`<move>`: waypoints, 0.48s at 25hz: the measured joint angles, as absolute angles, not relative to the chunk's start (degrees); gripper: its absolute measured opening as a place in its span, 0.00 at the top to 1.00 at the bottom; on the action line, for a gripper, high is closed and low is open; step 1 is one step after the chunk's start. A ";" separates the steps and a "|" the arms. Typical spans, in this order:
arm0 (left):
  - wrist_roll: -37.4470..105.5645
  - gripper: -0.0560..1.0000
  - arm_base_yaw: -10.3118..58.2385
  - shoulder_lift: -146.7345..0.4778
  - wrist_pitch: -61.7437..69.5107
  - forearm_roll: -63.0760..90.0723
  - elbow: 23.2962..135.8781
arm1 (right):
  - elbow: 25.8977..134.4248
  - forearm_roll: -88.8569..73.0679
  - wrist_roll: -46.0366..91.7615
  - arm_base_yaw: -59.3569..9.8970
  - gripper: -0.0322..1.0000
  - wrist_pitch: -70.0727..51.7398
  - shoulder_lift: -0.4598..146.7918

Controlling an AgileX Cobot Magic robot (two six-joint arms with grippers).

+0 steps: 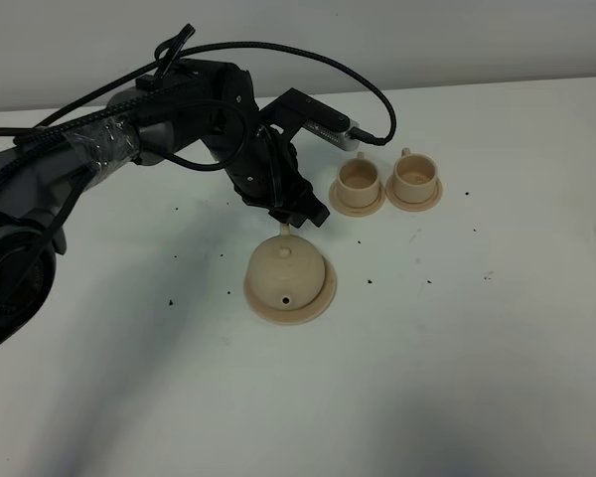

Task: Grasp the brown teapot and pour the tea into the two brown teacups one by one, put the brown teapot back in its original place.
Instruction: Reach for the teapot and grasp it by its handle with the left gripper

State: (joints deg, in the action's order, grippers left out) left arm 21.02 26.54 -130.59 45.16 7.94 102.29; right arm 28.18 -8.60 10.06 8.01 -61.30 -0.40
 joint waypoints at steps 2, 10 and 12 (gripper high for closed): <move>21.02 0.56 26.54 -130.59 45.84 7.89 102.29 | 28.18 -8.60 10.06 8.01 0.67 -61.30 -0.40; 18.72 0.56 25.95 -130.59 48.74 6.10 102.33 | 28.18 -8.60 10.06 8.01 0.67 -61.30 -0.40; 17.78 0.56 25.90 -130.59 48.87 5.58 102.33 | 28.18 -8.60 10.06 8.01 0.67 -61.30 -0.40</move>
